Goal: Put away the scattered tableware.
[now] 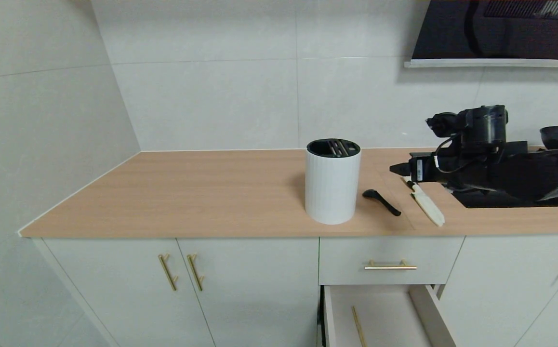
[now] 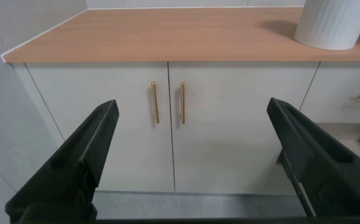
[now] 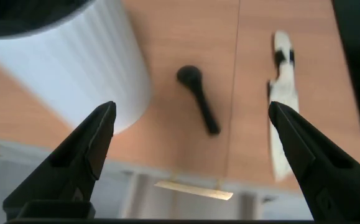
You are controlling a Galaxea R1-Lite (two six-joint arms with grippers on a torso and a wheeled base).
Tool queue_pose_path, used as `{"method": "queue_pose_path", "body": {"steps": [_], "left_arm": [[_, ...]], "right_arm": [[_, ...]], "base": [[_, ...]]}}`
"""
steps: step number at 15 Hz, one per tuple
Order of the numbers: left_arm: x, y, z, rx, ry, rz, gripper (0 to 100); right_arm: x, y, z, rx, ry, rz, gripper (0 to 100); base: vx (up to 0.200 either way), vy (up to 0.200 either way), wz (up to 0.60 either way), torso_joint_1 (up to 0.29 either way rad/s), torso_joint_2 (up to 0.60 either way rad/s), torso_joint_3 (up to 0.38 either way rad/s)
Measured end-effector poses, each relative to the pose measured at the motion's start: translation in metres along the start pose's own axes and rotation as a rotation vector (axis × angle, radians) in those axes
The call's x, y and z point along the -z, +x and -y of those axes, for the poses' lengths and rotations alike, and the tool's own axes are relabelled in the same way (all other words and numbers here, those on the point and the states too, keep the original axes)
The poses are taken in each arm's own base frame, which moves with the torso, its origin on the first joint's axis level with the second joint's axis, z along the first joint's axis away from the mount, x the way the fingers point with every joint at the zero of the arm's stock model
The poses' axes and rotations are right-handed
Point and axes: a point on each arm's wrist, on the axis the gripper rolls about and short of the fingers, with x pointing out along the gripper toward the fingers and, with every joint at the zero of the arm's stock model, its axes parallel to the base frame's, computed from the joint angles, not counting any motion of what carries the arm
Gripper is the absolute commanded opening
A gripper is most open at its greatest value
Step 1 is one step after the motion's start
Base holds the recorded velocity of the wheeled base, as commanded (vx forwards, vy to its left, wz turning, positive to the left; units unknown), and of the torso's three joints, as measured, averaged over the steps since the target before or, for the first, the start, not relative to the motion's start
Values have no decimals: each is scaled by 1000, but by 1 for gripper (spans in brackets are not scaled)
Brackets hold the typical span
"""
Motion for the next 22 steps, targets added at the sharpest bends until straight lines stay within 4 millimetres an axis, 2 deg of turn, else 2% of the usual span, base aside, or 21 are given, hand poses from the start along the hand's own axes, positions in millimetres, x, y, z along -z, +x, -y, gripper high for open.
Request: {"method": "queue_pose_path", "body": {"steps": [3,6,9,11,15,22], "left_arm": [[0,0,0,0,0,0,100],[0,0,0,0,0,0,100],[0,0,0,0,0,0,100],[0,0,0,0,0,0,100],[0,0,0,0,0,0,100],[0,0,0,0,0,0,100]], "right_arm": [[19,29,5,-96,-31,-59,100],[34,43,34,-232,-48,-88,100],[44,59,49,-215,-76,-60,100],[52,74,52,-176,-84,-21,100],[76,106,53,-125,-82,-50,100],[98,126,53,-124,-76,-87,100]], "base": [[0,0,0,0,0,0],[0,0,0,0,0,0],[0,0,0,0,0,0],[0,0,0,0,0,0],[0,0,0,0,0,0],[0,0,0,0,0,0]]}}
